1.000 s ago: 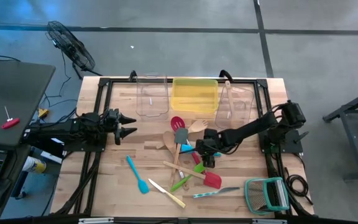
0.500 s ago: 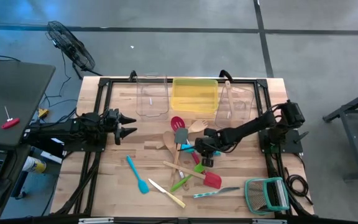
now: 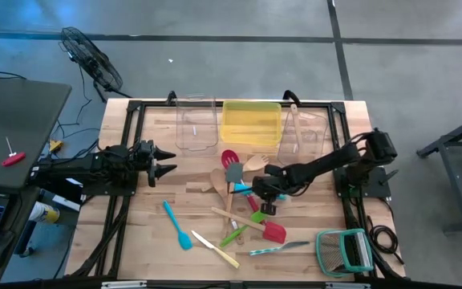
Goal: Pick & Place Kitchen Items
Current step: Put the top blue spatula into the yellow bin
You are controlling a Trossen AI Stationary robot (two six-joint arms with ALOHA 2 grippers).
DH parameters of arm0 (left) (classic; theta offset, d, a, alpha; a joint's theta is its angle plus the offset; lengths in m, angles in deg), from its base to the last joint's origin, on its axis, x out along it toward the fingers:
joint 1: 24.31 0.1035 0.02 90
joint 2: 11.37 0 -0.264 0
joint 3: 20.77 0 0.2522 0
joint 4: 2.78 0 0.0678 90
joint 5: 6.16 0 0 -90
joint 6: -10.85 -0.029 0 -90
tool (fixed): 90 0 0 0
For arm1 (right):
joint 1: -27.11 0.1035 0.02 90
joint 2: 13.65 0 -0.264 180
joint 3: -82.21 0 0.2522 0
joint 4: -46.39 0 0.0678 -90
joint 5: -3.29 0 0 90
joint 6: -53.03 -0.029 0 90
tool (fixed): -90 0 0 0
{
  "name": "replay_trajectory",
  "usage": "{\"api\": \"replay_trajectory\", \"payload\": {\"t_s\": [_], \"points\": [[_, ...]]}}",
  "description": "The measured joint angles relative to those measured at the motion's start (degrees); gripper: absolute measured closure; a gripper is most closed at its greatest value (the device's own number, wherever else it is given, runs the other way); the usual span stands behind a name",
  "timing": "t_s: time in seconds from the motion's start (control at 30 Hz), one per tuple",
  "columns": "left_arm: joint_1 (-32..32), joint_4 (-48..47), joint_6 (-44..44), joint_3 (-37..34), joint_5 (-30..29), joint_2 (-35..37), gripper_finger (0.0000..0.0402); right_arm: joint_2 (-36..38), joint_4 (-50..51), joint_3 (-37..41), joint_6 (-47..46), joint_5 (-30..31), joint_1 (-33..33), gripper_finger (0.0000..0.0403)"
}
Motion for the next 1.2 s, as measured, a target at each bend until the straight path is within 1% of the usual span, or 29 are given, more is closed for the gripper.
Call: {"api": "replay_trajectory", "payload": {"t_s": [0.1,0.2,0.33,0.47,0.57,0.63,0.77,0.9,1.07,1.2], "points": [[0.0,0.0,0.0,0.0,0.0,0.0,0.0156,2.8,-0.4,-1.7,0.5,0.1,0.5,0.0380],[0.0,0.0,0.0,0.0,0.0,0.0,0.0156,4.2,1.3,-3.7,2.9,0.9,1.4,0.0380],[0.0,0.0,-0.1,0.0,0.0,0.0,0.0156,6.4,3.5,-8.3,8.3,5.4,1.6,0.0380],[0.0,0.0,-0.2,0.0,0.2,0.0,0.0156,6.9,4.8,-14.1,16.1,7.2,-1.3,0.0380],[0.0,0.0,-0.2,0.0,0.2,0.0,0.0156,7.2,4.0,-18.9,22.8,9.8,-4.5,0.0380],[0.0,-0.1,-0.2,0.0,0.2,0.0,0.0156,7.3,4.4,-21.4,26.4,10.4,-7.3,0.0380],[0.0,-0.1,-0.2,0.0,0.3,0.0,0.0156,7.3,4.3,-25.0,31.3,7.8,-13.8,0.0380],[0.0,-0.1,-0.2,0.0,0.4,0.0,0.0156,6.9,4.0,-25.3,33.4,3.2,-21.6,0.0380],[0.0,-0.3,-0.2,0.0,0.4,0.0,0.0156,2.7,4.1,-25.3,33.9,-1.7,-30.8,0.0380],[0.0,-0.3,-0.2,0.0,0.4,0.0,0.0156,-1.6,4.2,-25.3,33.7,-5.7,-36.1,0.0380]]}}
